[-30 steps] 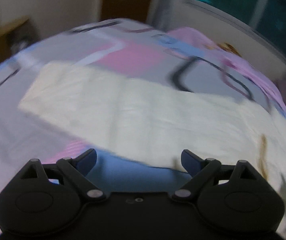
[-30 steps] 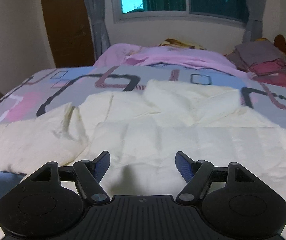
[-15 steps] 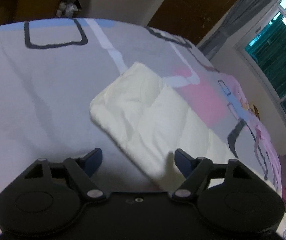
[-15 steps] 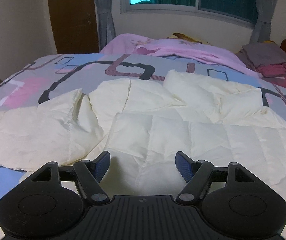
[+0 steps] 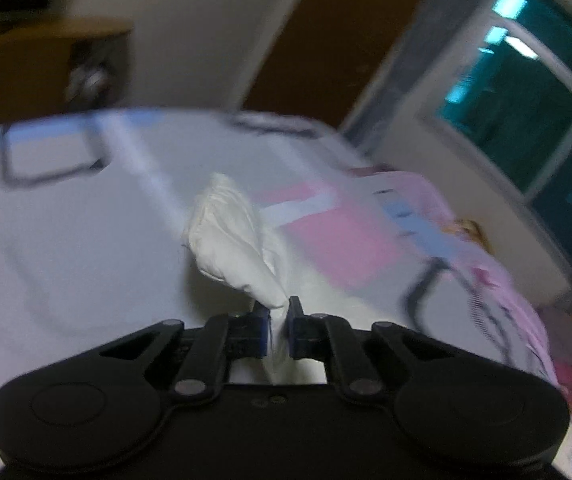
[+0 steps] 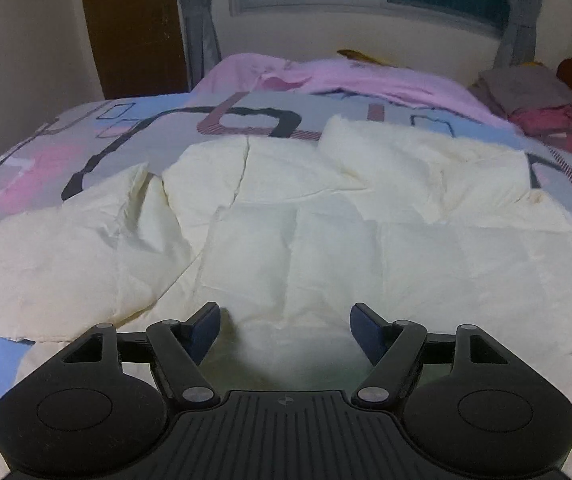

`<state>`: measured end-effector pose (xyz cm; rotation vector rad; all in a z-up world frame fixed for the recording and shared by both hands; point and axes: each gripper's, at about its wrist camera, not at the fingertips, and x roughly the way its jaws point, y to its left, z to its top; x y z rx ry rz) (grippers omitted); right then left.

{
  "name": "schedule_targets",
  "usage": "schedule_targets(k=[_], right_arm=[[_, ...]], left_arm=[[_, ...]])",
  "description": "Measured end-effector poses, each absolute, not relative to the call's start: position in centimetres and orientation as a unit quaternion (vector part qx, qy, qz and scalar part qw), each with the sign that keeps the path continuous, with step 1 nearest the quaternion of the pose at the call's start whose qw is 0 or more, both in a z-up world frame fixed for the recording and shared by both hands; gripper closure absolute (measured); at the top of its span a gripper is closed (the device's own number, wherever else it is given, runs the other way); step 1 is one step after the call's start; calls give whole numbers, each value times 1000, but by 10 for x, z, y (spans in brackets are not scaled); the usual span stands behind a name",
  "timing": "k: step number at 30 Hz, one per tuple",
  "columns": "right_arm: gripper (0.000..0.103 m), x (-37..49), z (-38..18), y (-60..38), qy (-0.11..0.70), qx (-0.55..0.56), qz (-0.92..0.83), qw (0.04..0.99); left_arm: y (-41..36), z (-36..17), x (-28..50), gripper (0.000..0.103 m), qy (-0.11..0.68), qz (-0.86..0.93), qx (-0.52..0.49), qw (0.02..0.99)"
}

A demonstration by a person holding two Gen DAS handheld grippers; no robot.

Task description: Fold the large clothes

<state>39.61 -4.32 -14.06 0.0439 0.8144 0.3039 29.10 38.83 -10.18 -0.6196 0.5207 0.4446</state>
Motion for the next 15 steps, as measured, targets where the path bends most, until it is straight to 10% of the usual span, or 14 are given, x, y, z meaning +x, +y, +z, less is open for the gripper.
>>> schedule_targets(k=[15], right_arm=[[31, 355, -103, -166, 358, 93, 93, 925]], left_arm=[[122, -50, 368, 95, 247, -95, -155, 952]])
